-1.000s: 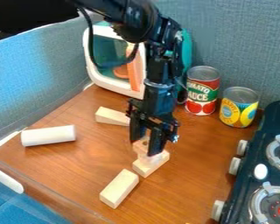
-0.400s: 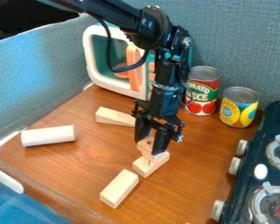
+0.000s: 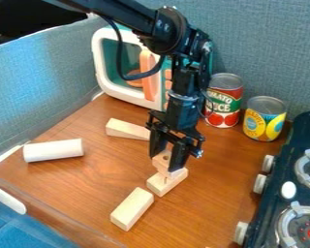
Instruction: Put the block with a hole on top of the white cubu
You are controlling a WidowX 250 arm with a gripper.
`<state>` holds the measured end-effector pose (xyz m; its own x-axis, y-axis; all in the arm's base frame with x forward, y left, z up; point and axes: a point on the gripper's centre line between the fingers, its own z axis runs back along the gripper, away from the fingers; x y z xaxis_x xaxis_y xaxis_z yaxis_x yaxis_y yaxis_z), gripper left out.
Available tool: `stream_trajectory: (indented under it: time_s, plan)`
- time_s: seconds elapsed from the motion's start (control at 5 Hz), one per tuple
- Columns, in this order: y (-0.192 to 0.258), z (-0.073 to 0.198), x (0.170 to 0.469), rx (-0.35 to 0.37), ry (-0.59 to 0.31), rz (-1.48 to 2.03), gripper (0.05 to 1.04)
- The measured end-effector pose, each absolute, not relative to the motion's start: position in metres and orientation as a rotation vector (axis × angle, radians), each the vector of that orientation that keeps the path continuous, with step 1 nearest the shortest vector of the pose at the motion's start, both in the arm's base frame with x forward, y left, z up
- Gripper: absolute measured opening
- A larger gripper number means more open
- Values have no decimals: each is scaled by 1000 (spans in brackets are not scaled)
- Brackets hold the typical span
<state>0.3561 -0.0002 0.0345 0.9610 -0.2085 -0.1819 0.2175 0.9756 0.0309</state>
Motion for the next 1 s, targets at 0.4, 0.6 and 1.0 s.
stream_trajectory:
  time_s: [0.4, 0.6, 1.0]
  plan:
    - [-2, 34, 353, 40, 195, -211, 946]
    - [-3, 34, 354, 31, 193, -200, 1005]
    - [0, 33, 352, 19, 197, -176, 1001]
